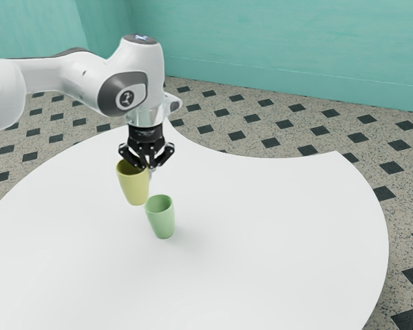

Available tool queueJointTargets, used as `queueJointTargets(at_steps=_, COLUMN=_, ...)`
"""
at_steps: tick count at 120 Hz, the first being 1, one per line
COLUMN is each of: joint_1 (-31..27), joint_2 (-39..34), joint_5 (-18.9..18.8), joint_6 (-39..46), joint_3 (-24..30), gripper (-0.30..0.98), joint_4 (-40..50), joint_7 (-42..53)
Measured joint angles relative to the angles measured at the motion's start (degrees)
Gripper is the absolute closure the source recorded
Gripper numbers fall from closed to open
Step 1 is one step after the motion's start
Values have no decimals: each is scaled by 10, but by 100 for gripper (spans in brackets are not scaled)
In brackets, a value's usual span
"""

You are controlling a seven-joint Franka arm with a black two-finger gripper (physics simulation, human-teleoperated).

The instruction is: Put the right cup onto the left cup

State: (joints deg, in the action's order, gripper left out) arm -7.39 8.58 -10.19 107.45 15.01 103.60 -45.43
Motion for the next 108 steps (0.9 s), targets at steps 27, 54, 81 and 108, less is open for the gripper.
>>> queueJointTargets(at_steps=27, joint_1=1, joint_2=15, joint_5=-3, joint_6=1, joint_3=7, gripper=78, joint_4=-9, joint_7=17)
queueJointTargets(at_steps=54, joint_1=1, joint_2=46, joint_5=-8, joint_6=2, joint_3=7, gripper=78, joint_4=-45, joint_7=30)
queueJointTargets(at_steps=81, joint_1=1, joint_2=67, joint_5=-19, joint_6=3, joint_3=7, gripper=78, joint_4=-68, joint_7=40)
queueJointTargets(at_steps=108, joint_1=1, joint_2=82, joint_5=-24, joint_6=6, joint_3=7, gripper=78, joint_4=-73, joint_7=46)
